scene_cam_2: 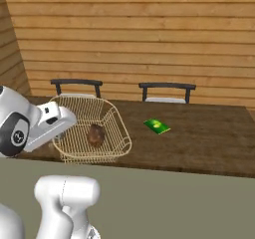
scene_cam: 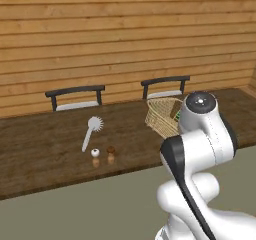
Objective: Open the cabinet, pick up the bread from the cabinet and place it in the basket. Then move the basket to the dining counter.
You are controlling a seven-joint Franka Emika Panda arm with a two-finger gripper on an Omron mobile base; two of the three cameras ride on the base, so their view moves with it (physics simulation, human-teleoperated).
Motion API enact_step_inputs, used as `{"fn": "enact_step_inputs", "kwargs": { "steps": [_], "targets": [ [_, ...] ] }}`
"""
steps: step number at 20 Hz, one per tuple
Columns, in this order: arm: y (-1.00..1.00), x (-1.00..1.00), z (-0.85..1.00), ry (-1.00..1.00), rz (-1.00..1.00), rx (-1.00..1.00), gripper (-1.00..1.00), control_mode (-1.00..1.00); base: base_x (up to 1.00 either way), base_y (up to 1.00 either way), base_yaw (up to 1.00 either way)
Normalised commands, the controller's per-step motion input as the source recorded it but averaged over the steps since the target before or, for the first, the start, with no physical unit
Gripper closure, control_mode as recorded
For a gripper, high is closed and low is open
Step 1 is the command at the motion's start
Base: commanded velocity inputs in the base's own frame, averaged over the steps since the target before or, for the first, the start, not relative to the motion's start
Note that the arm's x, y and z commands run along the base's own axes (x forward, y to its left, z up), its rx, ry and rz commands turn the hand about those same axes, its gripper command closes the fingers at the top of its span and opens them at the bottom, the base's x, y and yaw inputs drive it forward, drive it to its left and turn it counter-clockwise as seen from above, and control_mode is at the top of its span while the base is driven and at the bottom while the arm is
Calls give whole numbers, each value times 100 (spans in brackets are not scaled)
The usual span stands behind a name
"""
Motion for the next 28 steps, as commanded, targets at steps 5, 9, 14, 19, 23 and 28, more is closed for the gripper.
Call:
{"fn": "enact_step_inputs", "kwargs": {
  "steps": [5, 9, 14, 19, 23, 28],
  "targets": [
    [-16, 94, -36, -1, 33, -4, 100, -100, 0, 0, 0],
    [-1, 100, -85, 1, 36, -6, 100, -100, 0, 0, 0],
    [0, 100, -94, 7, 39, -6, 100, -100, 0, 0, 0],
    [-7, 100, -50, 5, 22, -11, 100, -100, 0, 0, 0],
    [-30, 96, -42, 10, 10, -11, 100, -100, 0, 0, 0],
    [-20, 71, -58, 6, 11, -14, 100, -100, 0, 0, 0]
  ]
}}
